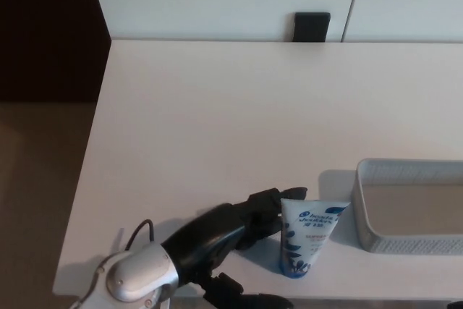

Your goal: The robot walks towards a table in front, picks a shampoo with left hand and puts it in a small grey container

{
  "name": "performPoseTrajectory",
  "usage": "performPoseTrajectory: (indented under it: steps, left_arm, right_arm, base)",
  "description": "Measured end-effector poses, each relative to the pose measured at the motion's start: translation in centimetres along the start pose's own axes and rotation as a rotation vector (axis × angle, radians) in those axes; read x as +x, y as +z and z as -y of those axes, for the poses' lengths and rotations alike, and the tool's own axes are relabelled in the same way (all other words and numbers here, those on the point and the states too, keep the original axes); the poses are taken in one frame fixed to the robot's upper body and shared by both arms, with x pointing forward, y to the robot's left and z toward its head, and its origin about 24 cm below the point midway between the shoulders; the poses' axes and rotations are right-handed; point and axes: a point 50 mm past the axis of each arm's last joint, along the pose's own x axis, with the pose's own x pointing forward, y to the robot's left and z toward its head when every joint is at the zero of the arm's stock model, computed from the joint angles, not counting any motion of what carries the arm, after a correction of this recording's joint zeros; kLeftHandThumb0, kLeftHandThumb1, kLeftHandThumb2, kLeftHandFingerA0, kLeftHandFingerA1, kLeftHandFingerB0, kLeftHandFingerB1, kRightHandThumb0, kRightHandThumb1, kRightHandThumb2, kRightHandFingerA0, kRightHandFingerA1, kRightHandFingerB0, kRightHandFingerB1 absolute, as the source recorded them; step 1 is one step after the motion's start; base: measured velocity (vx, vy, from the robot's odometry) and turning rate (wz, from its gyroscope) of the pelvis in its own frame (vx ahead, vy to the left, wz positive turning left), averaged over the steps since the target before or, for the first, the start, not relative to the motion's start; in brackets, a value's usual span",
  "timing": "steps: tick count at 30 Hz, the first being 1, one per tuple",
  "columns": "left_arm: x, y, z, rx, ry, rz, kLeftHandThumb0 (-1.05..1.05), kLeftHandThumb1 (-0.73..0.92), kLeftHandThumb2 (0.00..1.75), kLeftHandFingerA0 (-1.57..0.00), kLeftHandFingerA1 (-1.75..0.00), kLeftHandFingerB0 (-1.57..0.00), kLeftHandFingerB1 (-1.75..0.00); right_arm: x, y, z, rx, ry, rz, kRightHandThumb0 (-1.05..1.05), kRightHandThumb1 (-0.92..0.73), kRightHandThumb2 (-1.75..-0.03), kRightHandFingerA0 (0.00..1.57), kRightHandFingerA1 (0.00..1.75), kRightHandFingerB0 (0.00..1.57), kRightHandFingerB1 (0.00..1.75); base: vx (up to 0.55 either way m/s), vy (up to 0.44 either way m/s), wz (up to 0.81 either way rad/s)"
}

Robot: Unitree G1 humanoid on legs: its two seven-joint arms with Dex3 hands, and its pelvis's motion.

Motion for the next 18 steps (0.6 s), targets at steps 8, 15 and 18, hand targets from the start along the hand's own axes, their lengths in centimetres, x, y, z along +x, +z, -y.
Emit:
performPoseTrajectory:
  steps: [8,15,18]
  left_arm:
    - [0.5,-0.1,0.5,0.017,0.042,0.027,-0.30,0.43,0.58,-0.08,-0.39,-0.07,-0.21]
    - [1.0,-0.1,1.2,0.038,0.072,0.049,-0.38,0.42,0.56,-0.11,-0.40,-0.09,-0.23]
    - [1.4,0.0,1.7,0.046,0.084,0.055,-0.34,0.44,0.55,-0.18,-0.41,-0.08,-0.23]
  right_arm:
    - [0.0,0.1,-0.2,-0.004,0.005,0.011,-0.28,-0.65,-0.60,0.63,0.41,0.46,0.36]
    - [0.0,0.3,-0.3,-0.003,0.006,0.019,-0.30,-0.64,-0.59,0.65,0.42,0.48,0.36]
    - [0.0,0.4,-0.2,0.001,0.005,0.028,-0.31,-0.63,-0.59,0.64,0.42,0.49,0.37]
  base:
    - [0.00,0.000,0.00]
    - [0.00,0.000,0.00]
    - [0.00,0.000,0.00]
